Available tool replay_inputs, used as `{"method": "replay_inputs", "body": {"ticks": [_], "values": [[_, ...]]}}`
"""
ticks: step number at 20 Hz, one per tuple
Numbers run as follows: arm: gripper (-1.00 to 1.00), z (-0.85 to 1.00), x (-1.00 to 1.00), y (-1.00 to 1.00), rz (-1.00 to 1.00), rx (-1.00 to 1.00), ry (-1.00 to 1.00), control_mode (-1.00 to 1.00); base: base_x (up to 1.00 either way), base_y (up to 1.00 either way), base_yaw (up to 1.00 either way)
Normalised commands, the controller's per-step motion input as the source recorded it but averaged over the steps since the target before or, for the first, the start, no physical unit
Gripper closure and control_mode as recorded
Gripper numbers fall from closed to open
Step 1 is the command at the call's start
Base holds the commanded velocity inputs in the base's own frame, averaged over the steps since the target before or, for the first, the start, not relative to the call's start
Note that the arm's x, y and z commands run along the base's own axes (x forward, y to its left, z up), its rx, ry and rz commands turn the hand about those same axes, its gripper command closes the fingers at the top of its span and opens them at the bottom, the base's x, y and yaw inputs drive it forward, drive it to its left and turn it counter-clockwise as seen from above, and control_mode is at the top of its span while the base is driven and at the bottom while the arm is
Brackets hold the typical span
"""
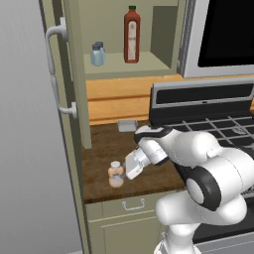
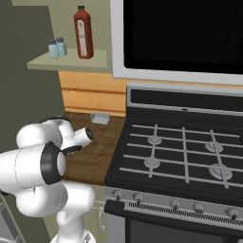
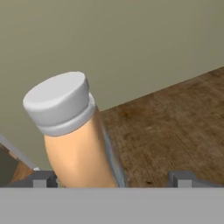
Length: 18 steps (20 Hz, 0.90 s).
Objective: Put the shaker and condiment bottle from the counter next to their counterparts in the cabinet.
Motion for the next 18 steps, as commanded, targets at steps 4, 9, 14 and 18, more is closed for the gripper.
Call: {"method": "replay_inputs", "body": {"ticks": [4,9,14,18], "values": [[1.00,-0.17,-0.20,0.33,0.00,0.00,0.00,-1.00,0.00,0.00,0.00],[1.00,-0.10,-0.23,0.28,0.00,0.00,0.00,-1.00,0.00,0.00,0.00],[1.00,-0.01,-0.28,0.24,0.00,0.00,0.00,-1.00,0.00,0.00,0.00],[1.00,0.00,-0.19,-0.06,0.00,-0.02,-0.04,-1.00,0.00,0.00,0.00]]}}
